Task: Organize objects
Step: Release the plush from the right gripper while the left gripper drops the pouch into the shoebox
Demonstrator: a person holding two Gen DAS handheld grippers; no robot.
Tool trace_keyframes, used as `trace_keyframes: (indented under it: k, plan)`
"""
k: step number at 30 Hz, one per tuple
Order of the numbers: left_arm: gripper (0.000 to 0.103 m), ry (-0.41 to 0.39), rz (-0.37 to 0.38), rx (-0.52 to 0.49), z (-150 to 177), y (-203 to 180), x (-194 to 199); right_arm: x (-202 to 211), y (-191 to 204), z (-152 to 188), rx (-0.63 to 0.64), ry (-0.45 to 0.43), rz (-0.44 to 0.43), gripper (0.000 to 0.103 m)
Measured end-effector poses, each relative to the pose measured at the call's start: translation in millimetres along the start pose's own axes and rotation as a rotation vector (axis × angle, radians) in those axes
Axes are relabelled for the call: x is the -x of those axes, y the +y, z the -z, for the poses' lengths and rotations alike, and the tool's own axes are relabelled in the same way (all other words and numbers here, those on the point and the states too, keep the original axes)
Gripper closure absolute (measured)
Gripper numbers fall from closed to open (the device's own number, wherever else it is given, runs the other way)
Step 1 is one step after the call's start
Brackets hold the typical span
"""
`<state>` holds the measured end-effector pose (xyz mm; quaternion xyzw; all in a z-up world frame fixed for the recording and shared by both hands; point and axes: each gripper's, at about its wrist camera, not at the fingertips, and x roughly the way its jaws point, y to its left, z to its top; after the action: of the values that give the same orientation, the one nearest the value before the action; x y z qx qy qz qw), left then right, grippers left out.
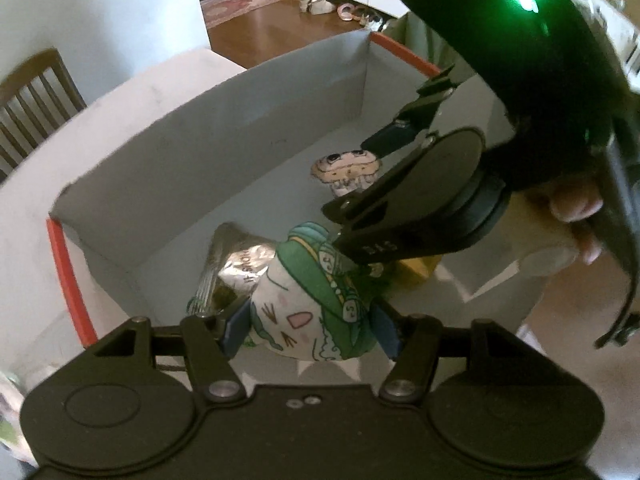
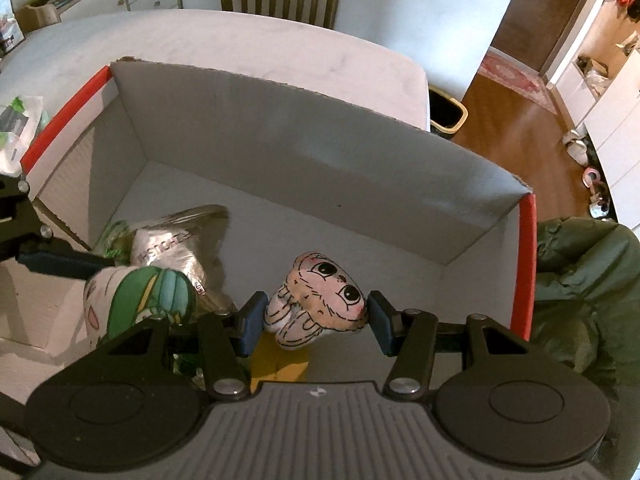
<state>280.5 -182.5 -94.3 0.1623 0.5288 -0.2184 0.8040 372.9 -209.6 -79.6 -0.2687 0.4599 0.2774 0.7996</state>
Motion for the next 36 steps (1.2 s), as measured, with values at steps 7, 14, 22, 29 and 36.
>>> trace_keyframes:
  k: [7,14,22,29,36]
  plan:
    - [0.039,0.066,-0.012,-0.003,-9.5,-9.9,-14.1,0.8,-2.1,1.1,-0.02,0.008,-0.017,0.048]
    - [0.036,0.077,-0.022,-0.003,-11.2,-11.4,-17.0,12.0,-2.8,4.2,-0.028,-0.014,-0.036,0.046]
    - [0.03,0.06,-0.018,0.041,-11.2,-9.5,-8.0,28.7,-5.1,12.1,-0.066,-0.053,-0.04,0.041]
    - [0.024,0.002,0.007,0.078,-10.5,-6.2,13.5,47.1,-8.9,20.8,-0.101,-0.1,-0.048,0.041]
    - [0.022,-0.067,0.021,0.083,12.1,-6.7,49.0,74.5,-10.4,28.0,-0.154,-0.147,-0.058,0.037]
